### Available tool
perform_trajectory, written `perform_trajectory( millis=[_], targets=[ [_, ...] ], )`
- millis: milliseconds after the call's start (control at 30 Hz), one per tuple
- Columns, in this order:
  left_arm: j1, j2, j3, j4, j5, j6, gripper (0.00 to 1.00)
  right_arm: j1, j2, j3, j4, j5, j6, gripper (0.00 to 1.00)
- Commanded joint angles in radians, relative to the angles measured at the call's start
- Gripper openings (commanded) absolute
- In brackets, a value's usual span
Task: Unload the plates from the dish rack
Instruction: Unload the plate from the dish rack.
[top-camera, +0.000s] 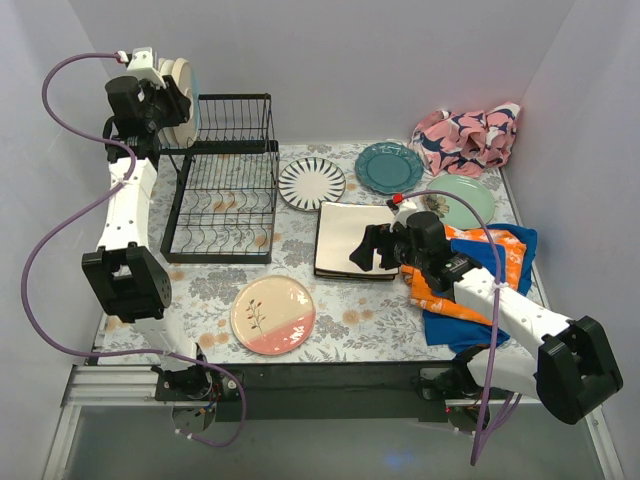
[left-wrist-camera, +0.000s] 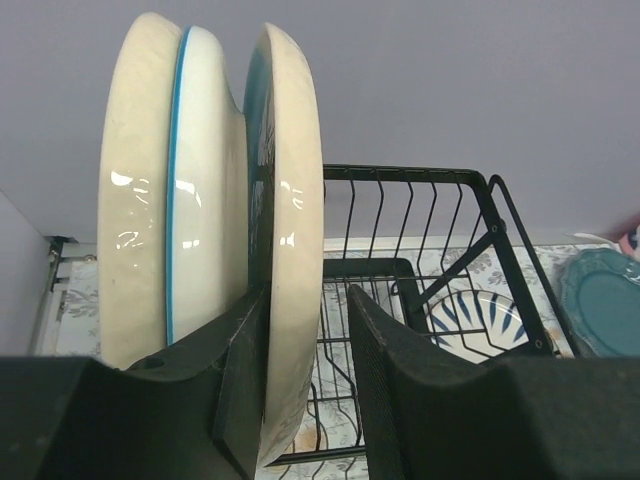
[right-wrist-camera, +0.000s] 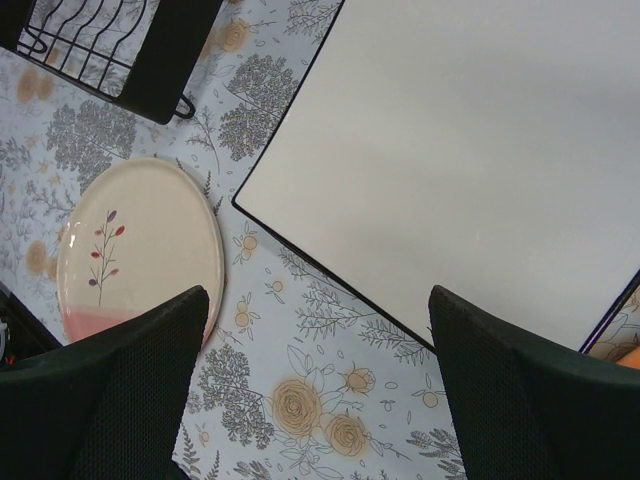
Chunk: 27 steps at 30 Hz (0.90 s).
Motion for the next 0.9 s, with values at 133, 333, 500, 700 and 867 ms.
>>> perform_trajectory(
  millis=[133,333,500,700,867],
  targets=[
    [-0.047,0.001,-0.012,0.008,-0.098,0.077,0.31,0.007,0.009,0.039,0.033,0.01,-0.019,0.95],
    [-0.061,-0.005,-0.017,0.011,-0.131,0.118,0.2,0.008,0.017,0.042,0.034,0.012,-0.016,0.95],
    [-0.067,-0.011,-0.026,0.016,-0.138,0.135,0.05,0.014,0.02,0.045,0.033,0.007,-0.019,0.95],
    [-0.075,-0.032,-0.047,0.05,-0.155,0.149,0.0,0.017,0.012,0.044,0.033,0.014,-0.019,0.95],
    [-0.078,-0.051,-0.069,0.094,-0.16,0.155,0.0,0.02,0.015,0.045,0.031,0.018,-0.022,0.95]
  ],
)
